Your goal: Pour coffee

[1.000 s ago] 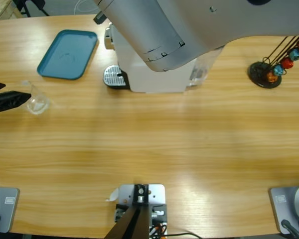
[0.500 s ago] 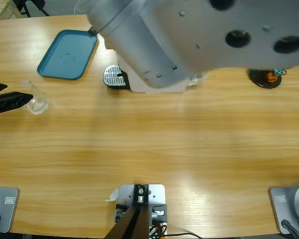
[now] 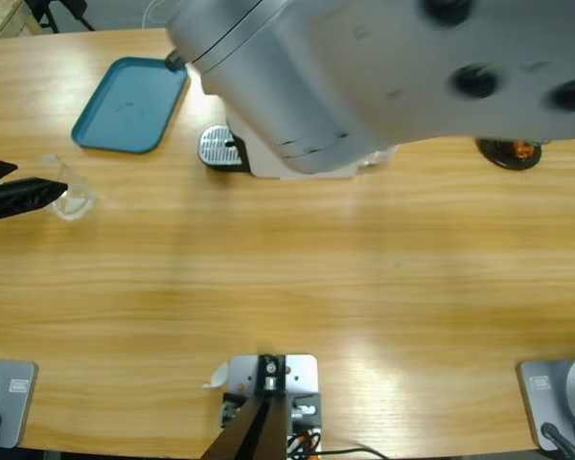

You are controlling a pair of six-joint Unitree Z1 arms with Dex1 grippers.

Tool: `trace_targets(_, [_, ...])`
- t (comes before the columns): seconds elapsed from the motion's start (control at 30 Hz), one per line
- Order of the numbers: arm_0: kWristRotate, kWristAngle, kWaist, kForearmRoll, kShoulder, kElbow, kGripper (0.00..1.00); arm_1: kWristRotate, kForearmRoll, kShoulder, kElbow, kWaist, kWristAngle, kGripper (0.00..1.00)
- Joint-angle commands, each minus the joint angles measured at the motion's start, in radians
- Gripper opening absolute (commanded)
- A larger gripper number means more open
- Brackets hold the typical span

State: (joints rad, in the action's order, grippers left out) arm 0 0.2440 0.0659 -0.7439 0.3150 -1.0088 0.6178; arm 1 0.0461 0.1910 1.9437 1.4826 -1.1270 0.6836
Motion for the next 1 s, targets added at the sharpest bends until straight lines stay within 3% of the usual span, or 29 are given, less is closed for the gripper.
trace_targets(0.03, [-0.007,0.032,-0.003,-0.008,0.006,-0.014,1.0,0.004,0.255,-0.159,-0.043,0.02,-0.062,0.595])
trace_targets(0.1, [-0.008,0.032,-0.003,-0.009,0.027,-0.003,1.0,0.043,0.336,-0.243,-0.046,0.02,-0.119,0.743])
trace_targets(0.2, [-0.011,0.037,-0.003,-0.009,0.042,0.014,1.0,0.078,0.437,-0.369,-0.1,0.02,-0.229,0.869])
trace_targets(0.3, [-0.012,0.128,-0.003,0.001,0.066,0.025,1.0,0.155,0.424,-0.529,-0.266,0.02,-0.32,0.954])
trace_targets(0.5, [0.093,0.171,-0.003,-0.005,0.034,0.001,1.0,0.302,0.343,-0.787,-0.539,0.02,-0.425,0.991])
trace_targets(0.57, [0.133,0.182,-0.003,-0.109,-0.001,-0.059,1.0,0.317,0.336,-0.828,-0.575,0.02,-0.438,0.996])
trace_targets(0.67, [0.19,0.199,-0.003,-0.249,-0.059,-0.14,1.0,0.324,0.332,-0.851,-0.603,0.02,-0.451,0.996])
trace_targets(1.0, [0.24,0.299,0.052,-0.313,-0.152,-0.18,1.0,0.33,0.282,-0.839,-0.637,0.02,-0.48,1.0])
